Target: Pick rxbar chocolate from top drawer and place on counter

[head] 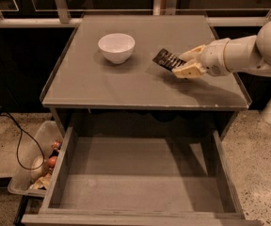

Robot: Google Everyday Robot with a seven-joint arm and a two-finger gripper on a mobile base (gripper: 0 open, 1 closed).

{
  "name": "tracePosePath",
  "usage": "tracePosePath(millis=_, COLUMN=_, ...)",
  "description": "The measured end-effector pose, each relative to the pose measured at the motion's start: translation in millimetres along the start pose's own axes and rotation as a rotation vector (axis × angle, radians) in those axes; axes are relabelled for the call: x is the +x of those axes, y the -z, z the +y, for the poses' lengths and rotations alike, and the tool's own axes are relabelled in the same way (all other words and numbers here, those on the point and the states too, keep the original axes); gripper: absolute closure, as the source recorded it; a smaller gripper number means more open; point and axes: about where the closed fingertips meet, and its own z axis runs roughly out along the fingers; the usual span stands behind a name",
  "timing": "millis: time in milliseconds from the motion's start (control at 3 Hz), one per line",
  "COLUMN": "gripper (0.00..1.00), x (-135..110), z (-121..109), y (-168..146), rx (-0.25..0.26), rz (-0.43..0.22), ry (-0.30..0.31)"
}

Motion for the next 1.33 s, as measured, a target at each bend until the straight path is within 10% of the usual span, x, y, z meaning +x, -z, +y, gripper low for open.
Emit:
tracePosePath(millis=667, gripper=0.12, x=0.0, z=0.0, y=0.0, rx=0.000, rz=0.000, ry=0.000)
tracePosePath(millis=1333, gripper=0.00, x=-0.1, z=0.1, y=-0.1, rx=0.000, rz=0.000, ry=0.000)
